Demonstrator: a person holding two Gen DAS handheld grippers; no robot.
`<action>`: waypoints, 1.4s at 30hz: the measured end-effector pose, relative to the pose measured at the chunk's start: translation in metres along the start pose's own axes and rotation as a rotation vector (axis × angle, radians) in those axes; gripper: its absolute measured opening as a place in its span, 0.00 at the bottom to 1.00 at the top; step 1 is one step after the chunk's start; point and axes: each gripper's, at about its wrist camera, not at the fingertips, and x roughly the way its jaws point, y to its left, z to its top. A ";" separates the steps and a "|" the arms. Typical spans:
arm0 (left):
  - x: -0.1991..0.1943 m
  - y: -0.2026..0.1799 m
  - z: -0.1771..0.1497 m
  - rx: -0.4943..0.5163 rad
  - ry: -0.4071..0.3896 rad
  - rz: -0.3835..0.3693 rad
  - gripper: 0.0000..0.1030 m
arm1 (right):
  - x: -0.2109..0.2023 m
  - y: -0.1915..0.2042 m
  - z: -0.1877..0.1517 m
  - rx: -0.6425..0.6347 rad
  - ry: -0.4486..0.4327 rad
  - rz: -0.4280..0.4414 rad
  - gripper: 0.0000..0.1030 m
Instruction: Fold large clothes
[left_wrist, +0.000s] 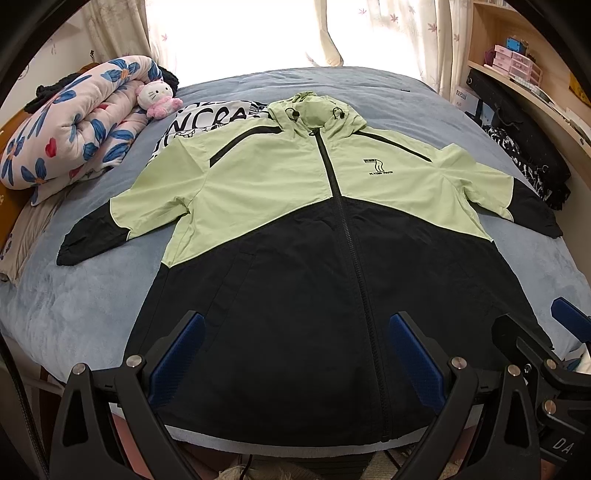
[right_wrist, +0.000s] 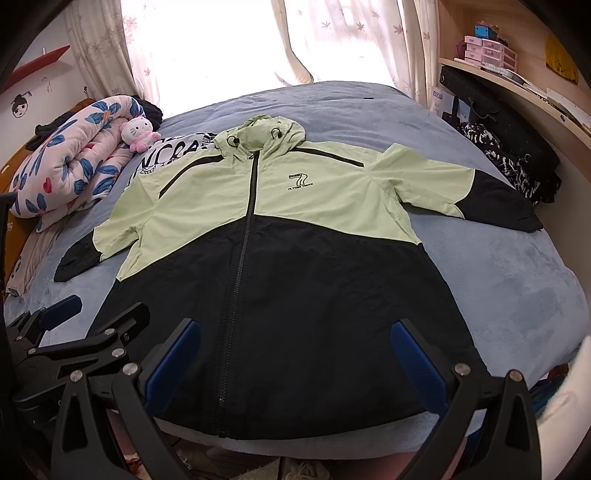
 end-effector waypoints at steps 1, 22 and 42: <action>0.000 0.001 0.000 0.001 0.001 0.000 0.96 | 0.000 -0.001 0.000 0.000 0.001 0.001 1.00; -0.002 -0.018 0.008 0.045 -0.034 0.025 0.96 | -0.002 -0.012 0.005 0.014 -0.029 0.000 1.00; -0.023 -0.076 0.071 0.133 -0.168 -0.035 0.96 | -0.032 -0.074 0.077 0.050 -0.130 -0.026 1.00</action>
